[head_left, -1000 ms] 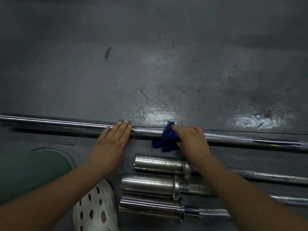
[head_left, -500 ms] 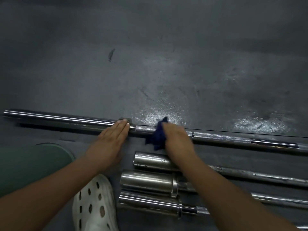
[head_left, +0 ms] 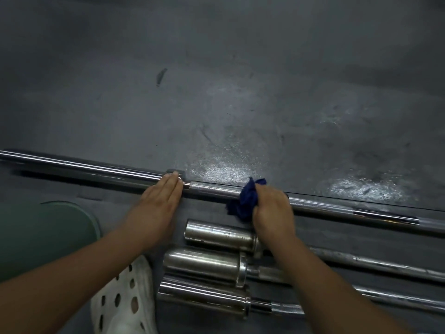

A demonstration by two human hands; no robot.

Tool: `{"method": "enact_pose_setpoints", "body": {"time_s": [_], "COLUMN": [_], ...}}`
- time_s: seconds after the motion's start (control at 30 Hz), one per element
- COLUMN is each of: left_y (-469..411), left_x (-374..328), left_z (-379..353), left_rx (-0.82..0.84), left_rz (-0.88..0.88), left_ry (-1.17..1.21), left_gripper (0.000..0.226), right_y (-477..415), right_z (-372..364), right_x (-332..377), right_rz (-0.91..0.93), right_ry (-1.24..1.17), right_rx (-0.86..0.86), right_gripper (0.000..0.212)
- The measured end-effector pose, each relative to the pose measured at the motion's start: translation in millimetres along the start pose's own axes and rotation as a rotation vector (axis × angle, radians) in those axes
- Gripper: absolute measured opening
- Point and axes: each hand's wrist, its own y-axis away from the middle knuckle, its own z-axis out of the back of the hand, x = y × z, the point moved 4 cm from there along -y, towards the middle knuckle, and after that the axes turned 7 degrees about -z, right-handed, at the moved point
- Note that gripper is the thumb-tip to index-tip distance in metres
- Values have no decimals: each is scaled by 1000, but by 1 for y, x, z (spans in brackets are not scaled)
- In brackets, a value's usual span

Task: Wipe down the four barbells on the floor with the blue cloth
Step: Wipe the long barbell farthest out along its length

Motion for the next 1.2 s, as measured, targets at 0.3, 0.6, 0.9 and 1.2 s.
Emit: {"method": "enact_pose_setpoints", "body": {"time_s": [0.3, 0.6, 0.9, 1.2], "left_y": [0, -21, -72, -75], "left_x": [-1, 7, 31, 40], "left_z": [8, 12, 21, 12], "left_rx": [32, 50, -1, -46], "left_rz": [14, 20, -17, -40], "left_ry": [-42, 25, -29, -12], "left_gripper": [108, 114, 105, 105], "right_y": [-27, -31, -53, -72], "right_z": [-12, -15, -37, 0], "right_x": [7, -27, 57, -29], "right_rz": [236, 313, 112, 355], "right_ry": [182, 82, 123, 225], "right_rx": [224, 16, -86, -166], "right_gripper": [32, 55, 48, 53]}}
